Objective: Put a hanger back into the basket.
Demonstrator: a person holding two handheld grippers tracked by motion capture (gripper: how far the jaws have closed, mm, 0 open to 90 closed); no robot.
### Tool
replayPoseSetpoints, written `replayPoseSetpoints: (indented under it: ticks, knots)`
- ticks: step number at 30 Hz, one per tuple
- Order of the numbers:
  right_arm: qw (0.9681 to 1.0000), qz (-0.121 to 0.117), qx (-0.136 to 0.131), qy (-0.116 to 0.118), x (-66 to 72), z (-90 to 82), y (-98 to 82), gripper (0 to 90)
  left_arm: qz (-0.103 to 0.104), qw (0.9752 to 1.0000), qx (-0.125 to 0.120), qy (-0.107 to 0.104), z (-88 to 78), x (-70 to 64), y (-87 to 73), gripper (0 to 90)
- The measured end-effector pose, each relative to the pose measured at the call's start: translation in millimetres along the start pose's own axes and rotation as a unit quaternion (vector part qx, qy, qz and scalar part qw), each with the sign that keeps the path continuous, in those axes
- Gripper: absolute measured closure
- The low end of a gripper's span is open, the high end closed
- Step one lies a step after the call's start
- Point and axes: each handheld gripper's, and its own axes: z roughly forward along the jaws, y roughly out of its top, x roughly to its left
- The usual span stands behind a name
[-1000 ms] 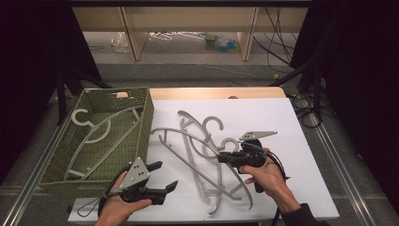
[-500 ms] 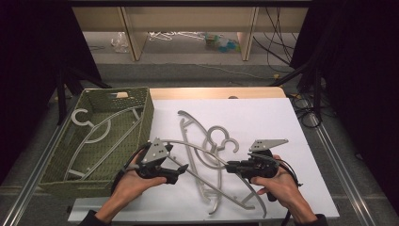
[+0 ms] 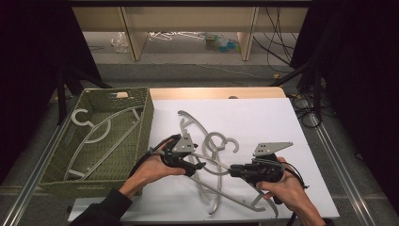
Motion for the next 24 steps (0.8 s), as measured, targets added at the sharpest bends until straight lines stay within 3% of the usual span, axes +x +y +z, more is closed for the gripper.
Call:
replayPoseSetpoints:
  ticks: [4, 6, 10, 11, 12, 15, 16, 17, 19, 20, 21, 23, 24]
  knots:
    - [1.0000, -0.004, 0.003, 0.001, 2.4, -1.2, 1.6, 79.9, 0.006, 0.9998, -0.001, -0.017, 2.9, 0.7, 2.4, 43.8]
    - [0.9999, -0.009, 0.004, 0.002, 3.4, -0.9, 2.0, 79.9, 0.022, 0.9993, 0.002, -0.030, 4.9, 0.4, 3.4, 50.6]
    - [0.9999, -0.014, 0.004, 0.000, 4.2, -0.2, 2.2, 79.9, 0.048, 0.9984, 0.006, -0.030, 6.7, 0.2, 5.2, 62.1]
    - [0.9998, -0.017, 0.007, 0.001, 3.9, -0.2, 2.2, 79.9, 0.065, 0.9973, 0.014, -0.030, 5.4, 1.0, 6.1, 63.7]
    - [0.9998, -0.019, 0.007, 0.001, 3.6, -0.3, 2.2, 79.8, 0.063, 0.9975, 0.008, -0.032, 5.8, -0.3, 6.4, 64.8]
    - [0.9997, -0.023, 0.006, 0.003, 2.9, -1.4, 2.6, 79.8, 0.089, 0.9950, 0.026, -0.037, 2.7, -1.2, 8.8, 68.1]
    - [0.9995, -0.030, 0.006, 0.004, 2.2, -1.5, 2.8, 79.7, 0.086, 0.9954, 0.021, -0.036, 3.3, -3.5, 8.8, 69.4]
    - [0.9993, -0.035, 0.009, 0.003, 1.7, -1.8, 3.1, 79.2, 0.104, 0.9933, 0.033, -0.038, 1.7, -3.8, 9.9, 70.3]
    - [0.9982, -0.055, 0.017, -0.020, 1.5, -3.3, 4.7, 76.9, 0.097, 0.9938, 0.030, -0.045, 2.7, -7.9, 9.7, 73.3]
    - [0.9975, -0.060, 0.025, -0.026, 2.3, -4.2, 5.7, 76.0, 0.115, 0.9913, 0.043, -0.047, 0.8, -8.3, 11.3, 74.3]
    - [0.9970, -0.065, 0.026, -0.035, 2.6, -4.7, 6.7, 74.0, 0.114, 0.9915, 0.042, -0.045, 0.4, -9.7, 11.9, 75.6]
    - [0.9968, -0.061, 0.024, -0.047, 2.0, -6.1, 8.2, 70.5, 0.105, 0.9925, 0.041, -0.046, -0.1, -13.6, 13.6, 77.4]
    - [0.9964, -0.062, 0.023, -0.053, 1.1, -7.4, 9.3, 67.0, 0.109, 0.9915, 0.050, -0.049, -1.1, -14.1, 14.7, 78.4]
